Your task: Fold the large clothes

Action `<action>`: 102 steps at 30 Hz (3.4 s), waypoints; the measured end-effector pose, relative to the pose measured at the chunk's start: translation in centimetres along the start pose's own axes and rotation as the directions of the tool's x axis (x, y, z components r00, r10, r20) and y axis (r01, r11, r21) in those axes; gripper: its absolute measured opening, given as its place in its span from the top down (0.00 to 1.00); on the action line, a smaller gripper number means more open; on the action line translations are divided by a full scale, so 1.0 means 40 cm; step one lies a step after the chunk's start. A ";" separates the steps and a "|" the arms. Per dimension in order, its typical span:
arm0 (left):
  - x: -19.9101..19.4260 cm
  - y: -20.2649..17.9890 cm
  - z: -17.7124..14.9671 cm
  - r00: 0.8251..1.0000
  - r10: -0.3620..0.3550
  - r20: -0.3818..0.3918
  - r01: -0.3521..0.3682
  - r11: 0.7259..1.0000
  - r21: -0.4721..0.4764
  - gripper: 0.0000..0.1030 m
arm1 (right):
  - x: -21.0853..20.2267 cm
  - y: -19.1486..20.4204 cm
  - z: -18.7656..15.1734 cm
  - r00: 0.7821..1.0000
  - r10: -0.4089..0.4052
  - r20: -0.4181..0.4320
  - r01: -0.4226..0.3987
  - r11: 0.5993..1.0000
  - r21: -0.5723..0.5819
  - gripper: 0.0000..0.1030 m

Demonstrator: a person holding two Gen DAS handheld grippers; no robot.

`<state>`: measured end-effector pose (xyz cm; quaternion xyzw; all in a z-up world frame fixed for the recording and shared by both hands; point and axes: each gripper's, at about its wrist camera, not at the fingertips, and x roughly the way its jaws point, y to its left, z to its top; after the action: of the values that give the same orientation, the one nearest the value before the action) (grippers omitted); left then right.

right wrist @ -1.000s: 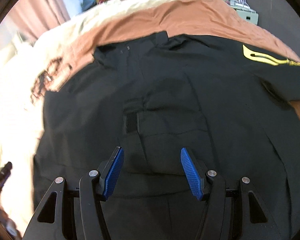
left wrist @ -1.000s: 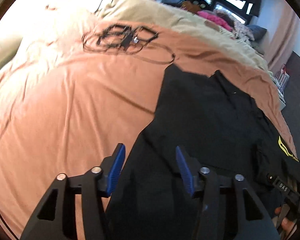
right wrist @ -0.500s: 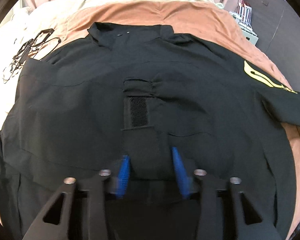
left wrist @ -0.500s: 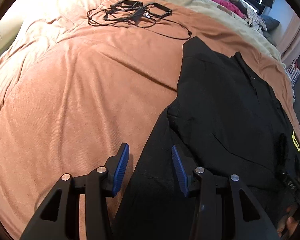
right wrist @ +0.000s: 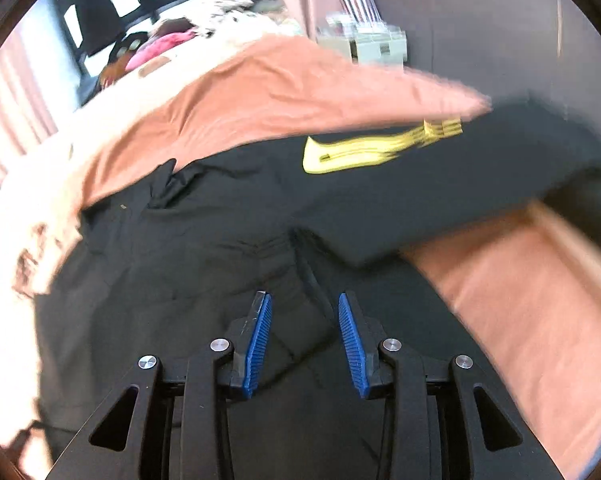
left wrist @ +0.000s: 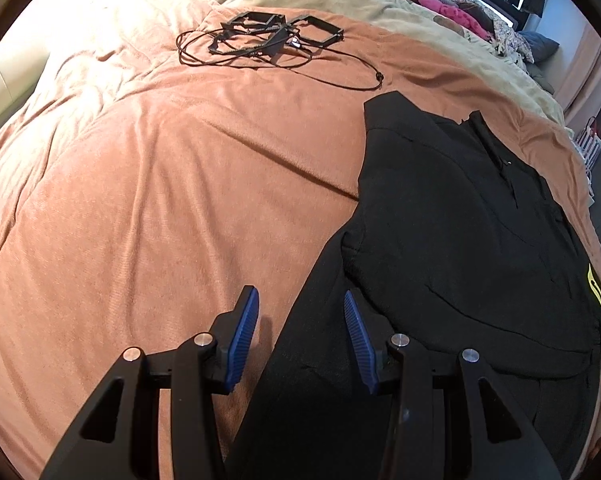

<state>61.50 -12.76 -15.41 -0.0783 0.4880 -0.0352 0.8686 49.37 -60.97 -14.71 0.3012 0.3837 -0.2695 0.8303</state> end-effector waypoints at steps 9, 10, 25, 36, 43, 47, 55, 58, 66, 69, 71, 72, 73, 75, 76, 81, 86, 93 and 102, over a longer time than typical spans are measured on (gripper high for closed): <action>0.022 -0.004 -0.011 1.000 0.029 -0.007 -0.029 0.999 0.017 0.56 | 0.123 0.015 -0.075 0.955 0.210 -0.211 -0.190 0.975 0.112 0.65; 0.027 -0.004 -0.012 0.999 0.033 -0.007 -0.033 0.999 0.014 0.56 | 0.141 0.028 -0.081 0.946 0.232 -0.226 -0.209 0.971 0.119 0.65; 0.024 -0.011 0.004 0.999 0.017 0.027 -0.016 1.000 -0.009 0.56 | 0.232 0.064 -0.008 0.963 0.233 -0.134 -0.217 0.968 0.129 0.85; -0.097 -0.062 -0.006 0.991 -0.065 0.116 0.064 0.998 0.015 0.56 | 0.065 -0.086 0.063 0.974 0.225 0.023 -0.225 0.962 0.157 0.51; -0.114 -0.114 -0.018 0.988 -0.094 0.120 0.089 0.995 0.049 0.56 | 0.029 -0.275 0.122 0.984 0.140 0.107 -0.162 0.959 0.233 0.44; -0.108 -0.141 -0.026 0.989 -0.097 0.112 0.090 0.994 0.068 0.56 | 0.023 -0.359 0.147 0.984 0.110 0.141 -0.148 0.943 0.297 0.44; -0.103 -0.175 -0.038 0.990 -0.085 0.108 0.073 0.991 0.114 0.56 | 0.052 -0.424 0.121 0.987 0.130 0.094 -0.158 0.882 0.445 0.44; -0.108 -0.171 -0.039 0.989 -0.072 0.126 0.058 0.992 0.111 0.56 | 0.041 -0.425 0.115 0.989 0.090 0.119 -0.135 0.877 0.461 0.44; -0.108 -0.127 -0.029 0.989 -0.080 0.124 0.075 0.996 0.044 0.56 | -0.013 -0.418 0.147 0.913 0.084 0.400 -0.246 0.893 0.376 0.97; -0.114 -0.117 -0.027 0.988 -0.090 0.129 0.087 0.996 0.033 0.56 | -0.045 -0.355 0.150 0.887 0.147 0.439 -0.301 0.903 0.305 0.97; -0.118 -0.113 -0.025 0.987 -0.093 0.132 0.090 0.996 0.031 0.56 | -0.056 -0.298 0.152 0.874 0.217 0.435 -0.350 0.902 0.253 0.97; -0.120 -0.111 -0.024 0.986 -0.097 0.133 0.095 0.995 0.026 0.56 | -0.057 -0.271 0.151 0.871 0.239 0.430 -0.362 0.903 0.231 0.97; -0.121 -0.109 -0.022 0.986 -0.102 0.134 0.100 0.995 0.021 0.56 | -0.059 -0.240 0.151 0.866 0.271 0.421 -0.382 0.902 0.203 0.97; -0.124 -0.104 -0.019 0.984 -0.117 0.136 0.117 0.993 0.008 0.56 | -0.066 -0.181 0.148 0.849 0.333 0.410 -0.425 0.892 0.155 0.97; -0.125 -0.103 -0.020 0.983 -0.120 0.137 0.121 0.993 0.006 0.56 | -0.070 -0.152 0.146 0.841 0.359 0.405 -0.444 0.885 0.137 0.97; -0.129 -0.103 -0.018 0.981 -0.139 0.135 0.140 0.990 0.004 0.56 | -0.069 -0.007 0.129 0.797 0.495 0.348 -0.545 0.836 0.059 0.97; -0.130 -0.099 -0.016 0.980 -0.149 0.132 0.150 0.989 0.002 0.56 | 0.004 0.155 0.090 0.806 0.555 0.205 -0.569 0.822 0.015 0.97; -0.130 -0.082 -0.009 0.978 -0.158 0.134 0.164 0.986 -0.032 0.56 | 0.167 0.346 0.018 0.893 0.436 -0.112 -0.448 0.885 -0.125 0.95; -0.133 -0.083 -0.010 0.977 -0.167 0.135 0.174 0.984 -0.036 0.56 | 0.220 0.380 -0.055 0.888 0.393 -0.241 -0.433 0.889 -0.146 0.17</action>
<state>58.42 -15.33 -10.57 -0.1428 0.4220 -0.0926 0.8905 63.57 -51.08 -18.45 0.3192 0.4182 -0.0144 0.8503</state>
